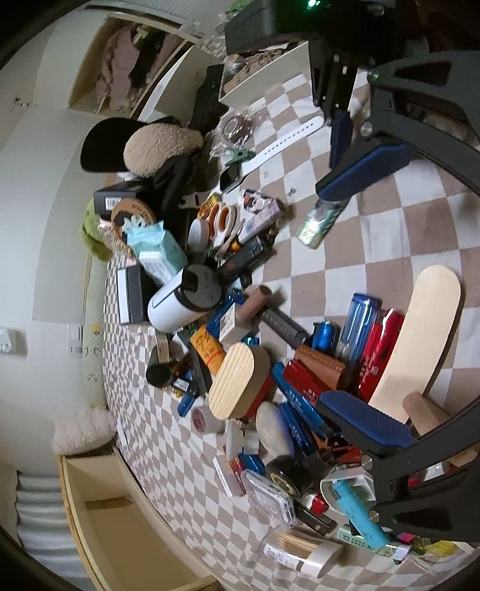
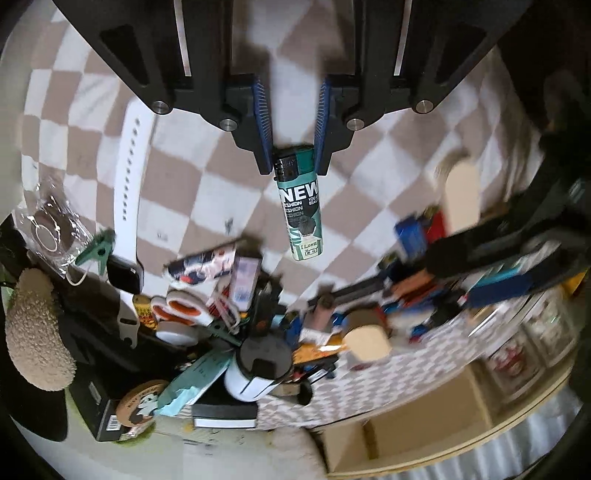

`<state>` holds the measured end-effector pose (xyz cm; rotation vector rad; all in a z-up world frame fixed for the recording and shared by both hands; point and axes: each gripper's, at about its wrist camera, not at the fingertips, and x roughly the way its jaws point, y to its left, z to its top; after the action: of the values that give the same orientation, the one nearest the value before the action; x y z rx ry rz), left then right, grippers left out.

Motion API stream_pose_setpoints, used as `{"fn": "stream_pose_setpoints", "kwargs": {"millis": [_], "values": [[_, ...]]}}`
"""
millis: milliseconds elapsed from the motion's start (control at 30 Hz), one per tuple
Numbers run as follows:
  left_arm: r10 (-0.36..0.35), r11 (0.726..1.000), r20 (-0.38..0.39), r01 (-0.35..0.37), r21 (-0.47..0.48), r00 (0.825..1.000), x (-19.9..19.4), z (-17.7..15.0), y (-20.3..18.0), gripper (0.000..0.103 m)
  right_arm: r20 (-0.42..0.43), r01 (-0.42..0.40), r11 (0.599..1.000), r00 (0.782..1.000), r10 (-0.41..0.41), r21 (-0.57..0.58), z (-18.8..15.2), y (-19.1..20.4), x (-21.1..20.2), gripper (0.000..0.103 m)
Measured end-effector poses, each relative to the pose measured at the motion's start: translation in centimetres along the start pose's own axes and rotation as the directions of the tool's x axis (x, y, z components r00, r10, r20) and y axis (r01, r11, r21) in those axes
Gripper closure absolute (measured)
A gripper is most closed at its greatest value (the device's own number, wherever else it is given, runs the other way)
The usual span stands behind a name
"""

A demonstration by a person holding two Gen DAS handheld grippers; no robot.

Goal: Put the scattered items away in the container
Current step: 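Grasp the green NEW spray can with the left tool while the right tool approaches the green clothespin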

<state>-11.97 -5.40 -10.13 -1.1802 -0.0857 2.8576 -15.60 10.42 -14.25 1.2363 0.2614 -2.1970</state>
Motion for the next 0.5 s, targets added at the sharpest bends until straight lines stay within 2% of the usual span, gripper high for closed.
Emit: {"fn": "stream_pose_setpoints", "kwargs": {"millis": [233,333,367,400,467,500], "values": [[-0.077,0.993,-0.017,0.078,0.094,0.997,0.5,-0.4,-2.3,0.0,-0.021,-0.051,0.998,0.999,0.05,-0.045,-2.4,-1.2,-1.9,0.08],[-0.104,0.981,-0.036,0.108,0.162,0.994,1.0,-0.8,-3.9,0.0,-0.004,-0.031,0.999,0.999,0.031,-0.03,-2.8,-1.9,-2.7,0.078],[-0.11,0.976,-0.041,0.116,0.183,0.993,1.2,-0.9,-4.4,0.0,0.0,-0.031,0.999,1.0,0.031,-0.012,-3.1,-2.4,-3.1,0.069],[-0.117,0.971,-0.047,0.124,0.204,0.992,1.4,-1.0,-4.9,0.0,0.003,-0.031,0.999,1.0,0.031,0.008,-3.2,-2.8,-3.5,0.045],[-0.131,0.962,-0.057,0.14,0.232,0.99,1.7,-1.1,-5.6,0.0,0.036,-0.027,0.998,0.999,0.025,0.052,-3.6,-3.5,-4.7,0.012],[-0.138,0.958,-0.063,0.15,0.243,0.988,2.0,-1.1,-6.0,0.0,0.057,-0.024,0.997,0.998,0.02,0.068,-3.8,-3.7,-5.3,0.012]]}}
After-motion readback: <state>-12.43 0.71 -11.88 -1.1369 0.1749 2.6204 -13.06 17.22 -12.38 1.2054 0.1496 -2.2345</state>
